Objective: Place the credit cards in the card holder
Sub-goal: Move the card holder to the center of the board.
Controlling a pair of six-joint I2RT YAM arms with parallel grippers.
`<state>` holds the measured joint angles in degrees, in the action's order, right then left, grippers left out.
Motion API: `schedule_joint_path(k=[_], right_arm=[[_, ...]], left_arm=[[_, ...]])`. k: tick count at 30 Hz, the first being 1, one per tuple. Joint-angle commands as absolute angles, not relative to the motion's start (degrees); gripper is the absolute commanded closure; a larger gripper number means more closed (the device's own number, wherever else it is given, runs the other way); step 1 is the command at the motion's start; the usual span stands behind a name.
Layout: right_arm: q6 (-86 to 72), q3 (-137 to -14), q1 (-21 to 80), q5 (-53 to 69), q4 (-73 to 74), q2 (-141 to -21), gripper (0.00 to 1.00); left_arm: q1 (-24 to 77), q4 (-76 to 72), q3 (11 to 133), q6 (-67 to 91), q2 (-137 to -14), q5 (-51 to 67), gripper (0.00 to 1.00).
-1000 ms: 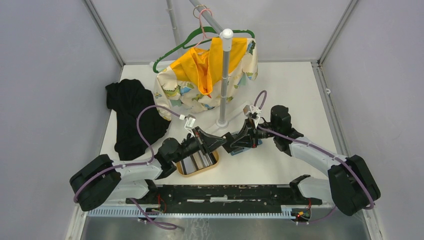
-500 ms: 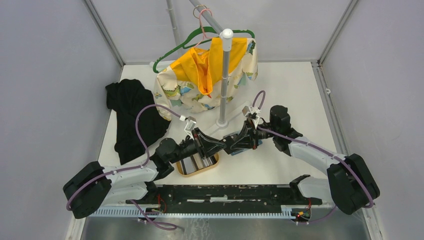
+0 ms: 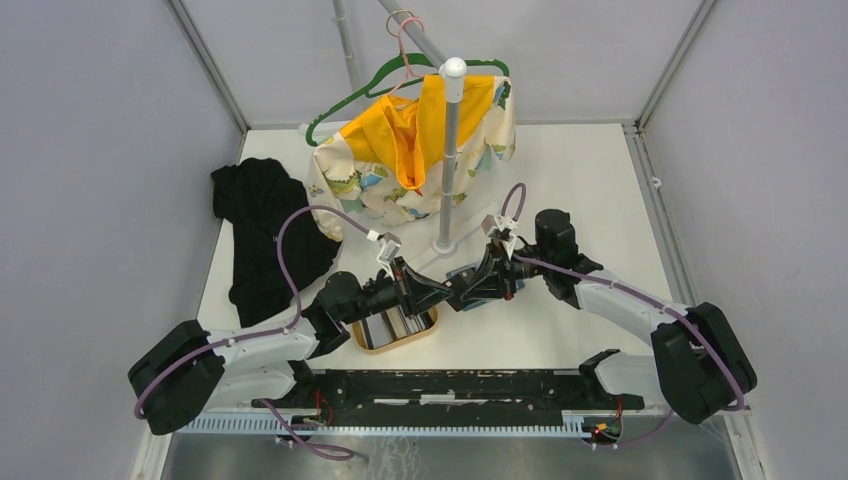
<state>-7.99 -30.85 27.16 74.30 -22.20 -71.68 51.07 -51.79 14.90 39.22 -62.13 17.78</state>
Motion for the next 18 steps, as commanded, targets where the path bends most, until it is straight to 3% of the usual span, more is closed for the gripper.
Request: schedule_joint_path(k=[1,2,3,5,9,13,15,18], right_arm=[[-2.6,-33.7,27.4,75.4,-19.2,-72.6,1.00],[-1.5,-34.0,27.4,75.4,-18.1,-72.7,1.00],[-0.5,-34.5,27.4,75.3,-16.4,-72.8,0.95],[7.9,-36.9,27.3,73.9,-8.9,-72.8,0.77],[36.6,-48.3,25.8,62.1,21.3,-72.5,0.50],[33.9,-46.3,21.5,46.0,15.7,-69.4,0.24],[31.4,-44.8,19.6,40.8,12.6,-69.6,0.18],[28.3,-45.5,18.0,36.6,11.9,-73.8,0.19]], left_arm=[[50.9,-52.1,18.3,35.7,-61.6,20.2,0.88],[50.8,-52.0,18.4,35.7,-61.4,20.1,0.97],[50.9,-52.0,18.2,35.8,-61.3,19.8,0.98],[50.8,-51.7,17.7,36.2,-60.5,18.2,0.98],[50.8,-48.6,15.4,38.2,-58.2,12.2,0.98],[50.8,-42.8,14.0,43.8,-56.6,5.1,0.98],[50.8,-39.9,14.4,45.3,-56.6,3.4,0.98],[50.8,-37.4,15.2,46.6,-57.0,1.9,0.98]])
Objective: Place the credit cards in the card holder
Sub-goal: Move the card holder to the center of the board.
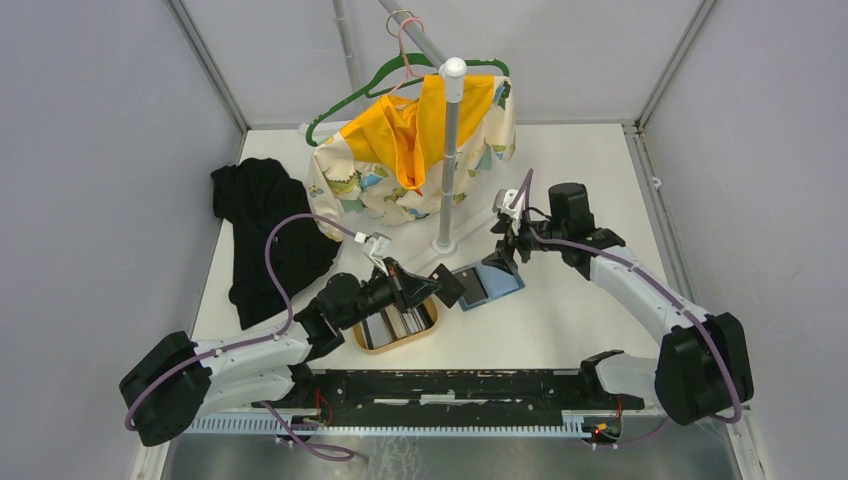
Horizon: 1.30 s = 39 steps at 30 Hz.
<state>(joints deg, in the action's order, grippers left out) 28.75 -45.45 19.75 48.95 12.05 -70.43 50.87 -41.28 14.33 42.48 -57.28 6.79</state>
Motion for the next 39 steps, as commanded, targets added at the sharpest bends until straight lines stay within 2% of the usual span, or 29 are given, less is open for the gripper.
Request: schedule_joint_path(k=[1,5,10,19,23,27,39], right_arm=[[27.3,-45.7,17.9,34.8,11.6,-75.1,0.20],[23.6,-47.1,17.9,31.5,10.0,-81.2,0.24],[17.5,-53.1,18.4,34.6,10.7,-89.3,0.38],[15.7,-58.5,18.6,35.7,11.5,-100.5,0.38],[18.1,-57.8,18.5,36.0,14.0,-101.9,0.39],[20.7,-56.0,18.5,37.2,17.5,-101.6,0.46],[26.1,-46.0,18.3,36.5,22.8,-92.4,0.53]], left_arm=[[50.8,-36.8,15.5,46.7,-57.1,1.8,0.98],[50.8,-37.0,15.6,48.1,-58.6,1.2,0.98],[50.8,-38.2,16.6,49.4,-61.9,1.7,0.98],[50.8,-43.3,19.4,51.4,-69.3,3.3,0.98],[50.8,-45.7,20.5,52.6,-72.8,3.6,0.98],[50.9,-47.3,22.6,54.5,-77.2,4.0,0.98],[53.5,-49.7,27.1,55.7,-86.9,4.4,0.98]])
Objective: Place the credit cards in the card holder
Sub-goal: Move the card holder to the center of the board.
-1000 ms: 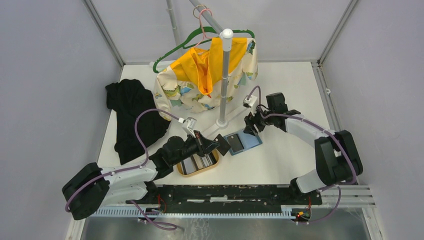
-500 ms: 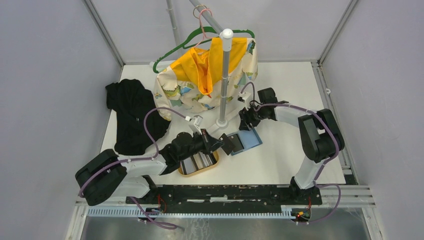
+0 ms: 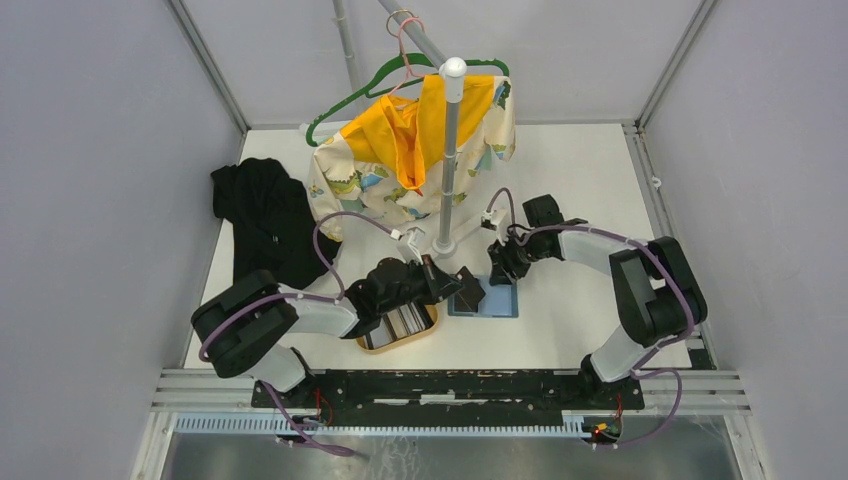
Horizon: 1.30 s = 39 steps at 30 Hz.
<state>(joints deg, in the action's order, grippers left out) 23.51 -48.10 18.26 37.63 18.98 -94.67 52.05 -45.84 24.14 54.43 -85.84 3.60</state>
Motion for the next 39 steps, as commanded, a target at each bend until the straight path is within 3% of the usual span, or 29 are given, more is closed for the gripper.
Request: schedule_joint_path(k=[1,7,12,16,23,39], right_arm=[[26.4,-45.8,18.3,35.9,22.7,-91.9,0.53],[30.6,-45.8,17.4,34.5,22.3,-84.2,0.49],[34.4,-43.0,16.6,35.6,20.9,-72.8,0.32],[29.0,-38.5,16.3,36.2,18.6,-67.4,0.19],[15.9,-33.3,8.4,39.2,13.8,-69.3,0.25],[15.3,-37.5,3.1,45.6,17.3,-86.7,0.43]], left_arm=[[53.7,-49.2,27.5,55.2,-87.0,4.4,0.98],[53.8,-39.9,30.2,48.2,-84.3,5.5,0.98],[53.7,-19.2,38.3,35.3,-80.4,5.8,0.98],[53.5,-13.3,40.2,31.3,-77.4,5.7,0.98],[53.6,-18.3,36.2,33.8,-77.5,5.8,0.98],[52.4,-17.7,39.4,33.3,-85.6,6.5,0.98]])
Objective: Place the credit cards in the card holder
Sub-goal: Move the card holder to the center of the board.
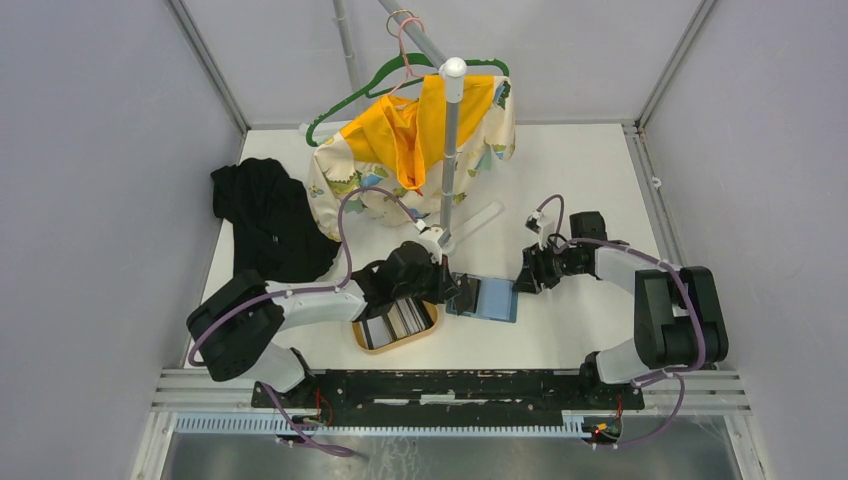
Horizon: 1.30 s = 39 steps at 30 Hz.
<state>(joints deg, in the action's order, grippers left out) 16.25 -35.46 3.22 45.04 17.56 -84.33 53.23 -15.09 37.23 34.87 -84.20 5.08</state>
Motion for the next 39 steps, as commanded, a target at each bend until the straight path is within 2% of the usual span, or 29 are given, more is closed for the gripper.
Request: schedule_joint_path(k=[1,6,13,24,32,39], right_arm=[[15.2,-37.8,3.1,45.4,17.2,-87.2,0.44],[15.5,-39.5,3.1,44.3,17.9,-90.4,0.48],[17.1,-41.2,3.1,44.6,19.8,-93.2,0.59],[20.5,-42.0,3.1,41.8,21.0,-92.9,0.67],[24.3,-42.4,3.1,36.7,20.9,-88.1,0.64],[30.0,-43.2,1.4,39.2,24.6,-85.5,0.57]], left_arm=[[52.3,-18.1,39.5,33.4,-86.0,7.0,0.98],[51.6,-19.2,40.7,33.7,-88.6,9.2,0.98],[51.3,-21.2,41.9,34.2,-90.5,12.2,0.98],[49.4,-29.1,40.2,41.0,-96.1,18.2,0.98],[50.4,-39.1,36.2,50.0,-97.7,18.2,0.98],[57.9,-36.9,33.7,51.7,-90.6,1.9,0.98]])
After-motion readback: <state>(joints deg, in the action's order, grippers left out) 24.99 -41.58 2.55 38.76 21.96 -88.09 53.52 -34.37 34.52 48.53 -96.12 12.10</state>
